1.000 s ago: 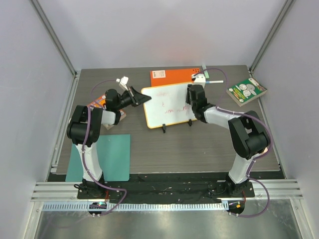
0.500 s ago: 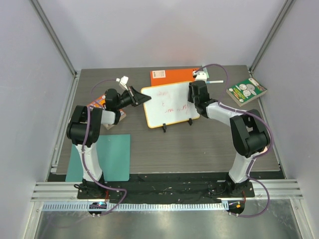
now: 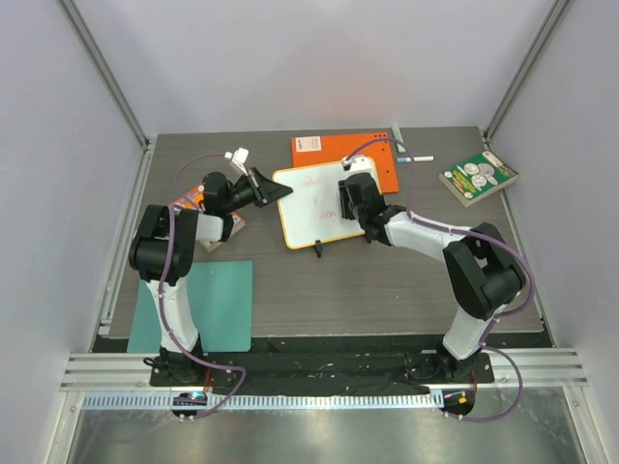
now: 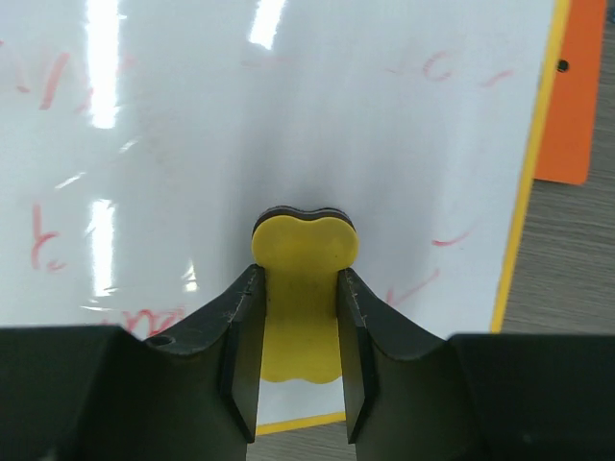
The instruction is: Erase the whiteboard
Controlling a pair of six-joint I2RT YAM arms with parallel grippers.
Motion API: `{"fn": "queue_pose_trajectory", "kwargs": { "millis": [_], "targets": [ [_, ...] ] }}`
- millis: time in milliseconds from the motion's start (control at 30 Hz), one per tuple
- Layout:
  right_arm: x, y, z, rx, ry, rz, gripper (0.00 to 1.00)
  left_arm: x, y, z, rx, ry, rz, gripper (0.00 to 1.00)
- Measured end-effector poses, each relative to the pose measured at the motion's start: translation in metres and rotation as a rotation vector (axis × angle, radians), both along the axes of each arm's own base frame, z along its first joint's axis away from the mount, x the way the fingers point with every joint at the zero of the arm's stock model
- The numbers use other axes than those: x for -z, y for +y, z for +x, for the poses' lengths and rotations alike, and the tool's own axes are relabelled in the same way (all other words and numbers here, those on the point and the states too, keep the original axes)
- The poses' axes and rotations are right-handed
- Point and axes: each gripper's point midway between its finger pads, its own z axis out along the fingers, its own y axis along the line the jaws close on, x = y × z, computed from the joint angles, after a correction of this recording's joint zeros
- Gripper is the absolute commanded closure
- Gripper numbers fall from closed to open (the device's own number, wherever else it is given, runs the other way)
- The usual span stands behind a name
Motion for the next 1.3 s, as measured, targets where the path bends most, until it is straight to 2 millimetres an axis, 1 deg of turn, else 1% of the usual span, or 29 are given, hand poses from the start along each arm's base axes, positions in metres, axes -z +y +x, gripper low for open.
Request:
{"fn": "queue_pose_trajectory", "kwargs": {
  "millis": [100,233,333,400,467,633,733,867,967,1067,1200,1300],
  "targets": [
    [-0.005,0.026,0.001,-0.048,-0.016,0.000,0.98,0.001,0.002,0.001,-0.007,0.008,-0.001,1.00],
    [-0.018,0.066,0.015,-0.112,-0.059,0.007,0.99,0.006,0.009,0.005,-0.029,0.032,-0.001,1.00],
    [-0.032,0.101,0.025,-0.157,-0.103,0.025,0.99,0.009,0.009,0.006,-0.033,0.052,-0.001,1.00],
    [-0.039,0.118,0.030,-0.177,-0.126,0.037,0.99,0.010,0.010,0.006,-0.036,0.060,-0.002,1.00],
    [-0.045,0.131,0.034,-0.189,-0.146,0.052,0.99,0.011,0.010,0.006,-0.038,0.065,-0.003,1.00],
    [-0.049,0.142,0.041,-0.194,-0.159,0.064,0.99,0.014,0.010,0.007,-0.043,0.080,-0.006,1.00],
    [-0.049,0.141,0.043,-0.183,-0.159,0.058,0.99,0.014,0.010,0.007,-0.044,0.083,-0.007,1.00],
    [-0.048,0.133,0.047,-0.145,-0.157,0.050,0.98,0.014,0.010,0.008,-0.041,0.086,-0.003,1.00],
    [-0.049,0.127,0.050,-0.126,-0.150,0.083,0.98,0.013,0.008,0.008,-0.039,0.084,0.000,1.00],
    [-0.051,0.109,0.057,-0.083,-0.149,0.103,0.99,0.012,0.006,0.008,-0.032,0.068,0.002,1.00],
    [-0.053,0.075,0.078,0.003,-0.149,0.094,0.99,0.010,0.004,0.007,-0.026,0.058,0.003,1.00],
    [-0.053,0.059,0.090,0.051,-0.153,0.079,0.98,0.008,0.002,0.007,-0.021,0.052,0.002,1.00]
  ]
}}
